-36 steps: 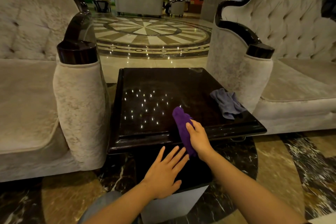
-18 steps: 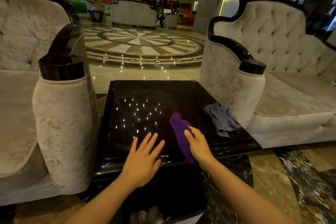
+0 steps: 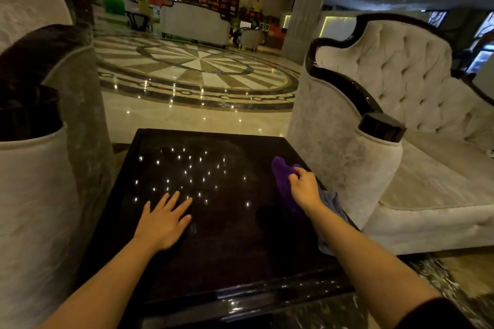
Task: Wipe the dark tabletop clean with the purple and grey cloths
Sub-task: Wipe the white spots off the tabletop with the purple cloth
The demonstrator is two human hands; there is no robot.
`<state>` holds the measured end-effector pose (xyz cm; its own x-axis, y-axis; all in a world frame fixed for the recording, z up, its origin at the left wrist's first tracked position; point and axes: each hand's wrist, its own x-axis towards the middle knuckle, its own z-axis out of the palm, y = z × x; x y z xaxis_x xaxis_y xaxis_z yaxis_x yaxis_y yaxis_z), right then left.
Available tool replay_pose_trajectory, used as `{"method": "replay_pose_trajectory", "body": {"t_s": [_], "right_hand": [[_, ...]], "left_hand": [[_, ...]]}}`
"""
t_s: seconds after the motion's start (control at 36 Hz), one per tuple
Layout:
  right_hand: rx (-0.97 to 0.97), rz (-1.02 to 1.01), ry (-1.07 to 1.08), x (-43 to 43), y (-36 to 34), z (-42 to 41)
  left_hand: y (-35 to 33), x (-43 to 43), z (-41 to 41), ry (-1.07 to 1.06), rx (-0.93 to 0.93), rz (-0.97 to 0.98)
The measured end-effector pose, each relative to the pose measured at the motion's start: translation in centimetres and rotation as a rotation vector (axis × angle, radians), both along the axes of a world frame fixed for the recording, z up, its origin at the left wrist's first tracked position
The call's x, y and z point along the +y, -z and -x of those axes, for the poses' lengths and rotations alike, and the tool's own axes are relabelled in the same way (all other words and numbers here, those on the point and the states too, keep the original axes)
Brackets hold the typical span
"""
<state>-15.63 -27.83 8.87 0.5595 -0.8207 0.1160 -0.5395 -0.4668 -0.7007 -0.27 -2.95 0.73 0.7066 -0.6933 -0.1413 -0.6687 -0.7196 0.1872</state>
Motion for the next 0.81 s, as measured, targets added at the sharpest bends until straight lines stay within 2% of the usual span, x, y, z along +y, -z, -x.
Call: {"method": "replay_pose_trajectory", "body": {"t_s": [0.17,0.39,0.58,0.69,0.81], "right_hand": [[0.167,0.145,-0.032,-5.2,1.0,-3.4],[0.25,0.249,-0.006,-10.2,2.7,-6.8],[0.413,0.185,-0.092,-12.7,4.5,-6.9],[0.438,0.158,-0.105,-12.4,4.9,-6.2],[0.422,0.214,-0.128,-11.8,4.6,-5.8]], "left_hand": [[0.8,-0.8,-1.0,0.017,0.023,-0.014],[0.9,-0.6,-1.1,0.027,0.028,0.012],[0.8,-0.4,-1.0,0.033,0.021,0.012],[0.7,-0.5,-0.8,0.029,0.015,0.007],[0.5,-0.5,-0.7,0.023,0.011,-0.001]]}}
